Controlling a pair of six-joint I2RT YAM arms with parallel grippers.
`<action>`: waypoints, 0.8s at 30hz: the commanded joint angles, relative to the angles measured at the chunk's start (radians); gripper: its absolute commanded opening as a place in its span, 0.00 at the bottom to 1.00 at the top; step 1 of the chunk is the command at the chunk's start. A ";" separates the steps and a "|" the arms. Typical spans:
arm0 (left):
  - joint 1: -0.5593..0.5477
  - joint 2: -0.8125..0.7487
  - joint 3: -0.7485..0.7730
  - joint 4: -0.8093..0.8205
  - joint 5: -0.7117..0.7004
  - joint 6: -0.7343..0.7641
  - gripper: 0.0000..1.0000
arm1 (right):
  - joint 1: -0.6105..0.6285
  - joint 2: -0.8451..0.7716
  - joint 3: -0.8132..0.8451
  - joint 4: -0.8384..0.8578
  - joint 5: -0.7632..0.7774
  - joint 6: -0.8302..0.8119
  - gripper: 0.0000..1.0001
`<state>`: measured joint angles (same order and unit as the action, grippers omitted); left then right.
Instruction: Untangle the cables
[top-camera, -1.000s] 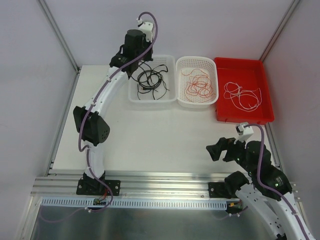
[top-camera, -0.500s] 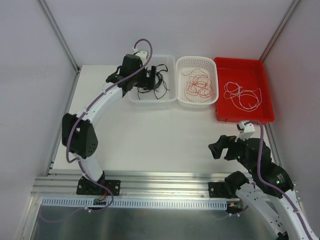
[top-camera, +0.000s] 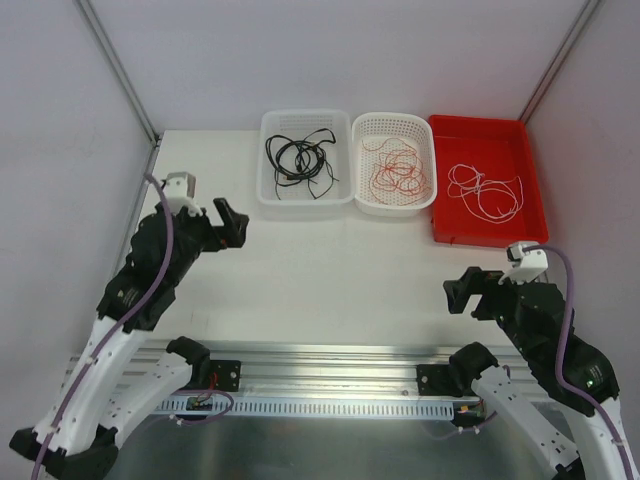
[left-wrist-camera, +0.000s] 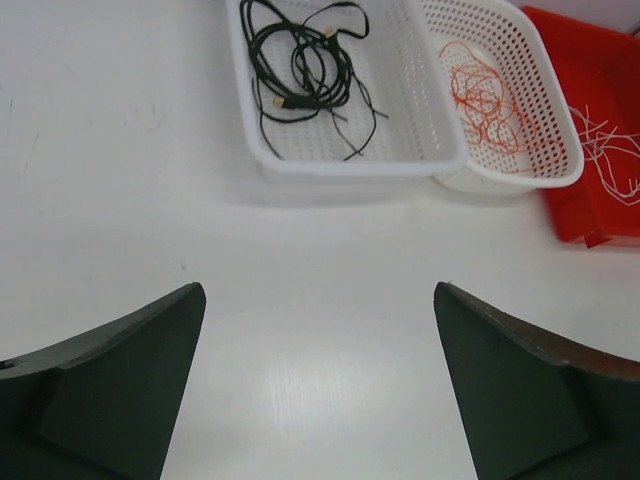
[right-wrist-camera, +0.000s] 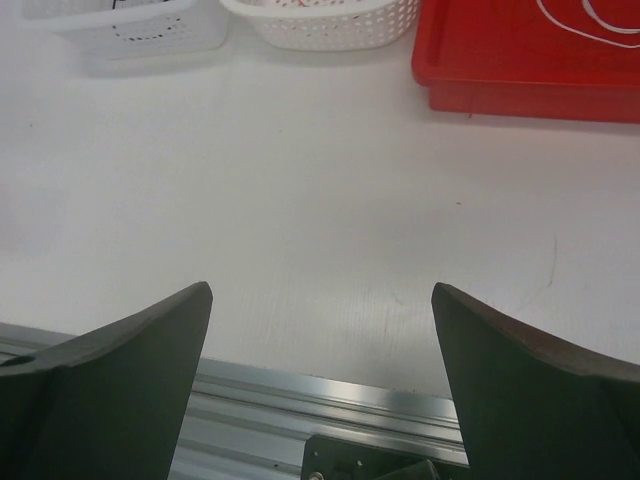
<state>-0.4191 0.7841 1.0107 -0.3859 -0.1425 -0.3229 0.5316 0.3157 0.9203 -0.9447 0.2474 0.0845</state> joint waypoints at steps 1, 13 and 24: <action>-0.001 -0.202 -0.111 -0.126 -0.114 -0.053 0.99 | -0.005 -0.013 0.064 -0.062 0.119 -0.028 0.97; 0.000 -0.781 -0.254 -0.361 -0.284 -0.091 0.99 | -0.004 -0.216 -0.020 0.007 0.321 -0.177 0.97; -0.001 -0.941 -0.354 -0.395 -0.371 -0.154 0.99 | -0.004 -0.386 -0.153 0.057 0.389 -0.134 0.97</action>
<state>-0.4191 0.0040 0.6571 -0.7788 -0.4622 -0.4545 0.5316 0.0048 0.7891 -0.9321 0.5865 -0.0456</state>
